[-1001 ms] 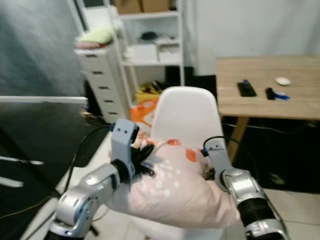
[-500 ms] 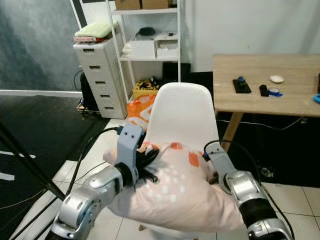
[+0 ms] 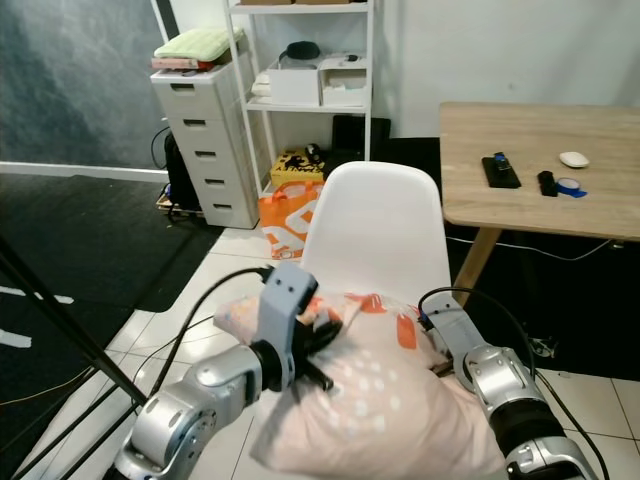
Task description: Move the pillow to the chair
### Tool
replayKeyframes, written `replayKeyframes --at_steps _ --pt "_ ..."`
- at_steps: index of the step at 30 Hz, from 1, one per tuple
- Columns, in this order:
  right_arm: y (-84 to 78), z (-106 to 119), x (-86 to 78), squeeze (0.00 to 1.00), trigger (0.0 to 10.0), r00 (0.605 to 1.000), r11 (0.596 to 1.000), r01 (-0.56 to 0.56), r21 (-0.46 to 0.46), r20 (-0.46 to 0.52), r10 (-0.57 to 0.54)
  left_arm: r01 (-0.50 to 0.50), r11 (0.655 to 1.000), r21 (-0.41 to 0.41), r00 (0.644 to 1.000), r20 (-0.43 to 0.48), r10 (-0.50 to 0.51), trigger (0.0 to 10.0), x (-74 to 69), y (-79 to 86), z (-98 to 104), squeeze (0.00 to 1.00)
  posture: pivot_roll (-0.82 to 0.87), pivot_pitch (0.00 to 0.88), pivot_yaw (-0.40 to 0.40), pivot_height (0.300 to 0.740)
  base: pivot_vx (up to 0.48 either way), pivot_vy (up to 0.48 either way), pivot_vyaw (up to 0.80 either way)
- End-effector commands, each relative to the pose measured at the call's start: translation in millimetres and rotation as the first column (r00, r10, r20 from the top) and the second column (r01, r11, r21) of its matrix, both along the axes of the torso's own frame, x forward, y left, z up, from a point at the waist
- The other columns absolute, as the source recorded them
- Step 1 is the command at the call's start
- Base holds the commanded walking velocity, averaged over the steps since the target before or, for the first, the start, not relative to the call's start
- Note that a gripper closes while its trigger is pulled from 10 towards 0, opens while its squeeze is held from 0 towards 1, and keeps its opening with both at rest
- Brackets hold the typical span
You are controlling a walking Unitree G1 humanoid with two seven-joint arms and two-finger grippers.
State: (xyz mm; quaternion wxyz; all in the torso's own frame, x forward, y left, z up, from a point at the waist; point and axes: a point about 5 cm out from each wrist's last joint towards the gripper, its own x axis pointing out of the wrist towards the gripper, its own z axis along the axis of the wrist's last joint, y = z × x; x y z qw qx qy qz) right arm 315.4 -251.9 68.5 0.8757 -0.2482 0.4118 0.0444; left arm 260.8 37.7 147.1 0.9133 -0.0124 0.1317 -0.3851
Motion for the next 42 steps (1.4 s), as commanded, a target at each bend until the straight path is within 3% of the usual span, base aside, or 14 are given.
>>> replayKeyframes --at_steps 1,5,13,26,29,38,42 --pt "-3.8 2.5 2.3 0.0 10.0 0.999 1.0 0.024 -0.012 0.028 -0.024 -0.004 1.0 0.002 0.999 0.048 0.004 10.0 1.5 1.1 9.9 0.0 -0.23 0.041 0.062 0.735 0.0 0.0 0.0" --pt "4.9 12.4 11.0 0.0 10.0 0.996 0.999 0.018 0.044 0.09 -0.022 -0.091 0.995 0.034 0.994 0.065 0.089 10.0 11.1 15.0 11.5 0.0 -0.22 0.043 0.062 0.71 -0.262 0.0 0.0" --pt "6.7 14.1 13.0 0.0 10.0 0.995 0.999 0.015 0.047 0.094 -0.019 -0.125 0.992 0.022 0.989 0.077 0.123 10.0 13.5 24.5 13.5 0.0 -0.22 0.044 0.061 0.695 -0.452 0.0 0.0" --pt "6.6 13.9 13.4 0.0 10.0 0.994 0.998 0.017 0.057 0.103 -0.023 -0.144 0.989 0.023 0.984 0.107 0.14 10.0 14.8 26.4 18.1 0.0 -0.22 0.045 0.055 0.66 0.0 0.0 0.0" --pt "10.0 16.4 15.8 0.0 10.0 0.992 0.997 0.007 0.074 0.125 -0.016 -0.143 0.99 0.008 0.977 0.16 0.14 10.0 16.7 27.7 25.4 0.0 -0.21 0.039 0.049 0.66 0.0 0.0 0.0" --pt "10.5 18.7 18.2 0.0 10.0 0.991 0.997 0.004 0.072 0.132 -0.013 -0.139 0.99 -0.029 0.972 0.188 0.142 10.0 16.5 27.2 30.9 0.0 -0.22 0.038 0.05 0.66 0.447 0.0 0.0" --pt "6.4 16.0 15.4 0.0 10.0 0.991 0.998 0.025 0.057 0.127 -0.032 -0.118 0.993 -0.033 0.975 0.185 0.122 10.0 14.2 24.3 31.7 0.0 -0.22 0.048 0.056 0.66 0.0 0.0 0.0"
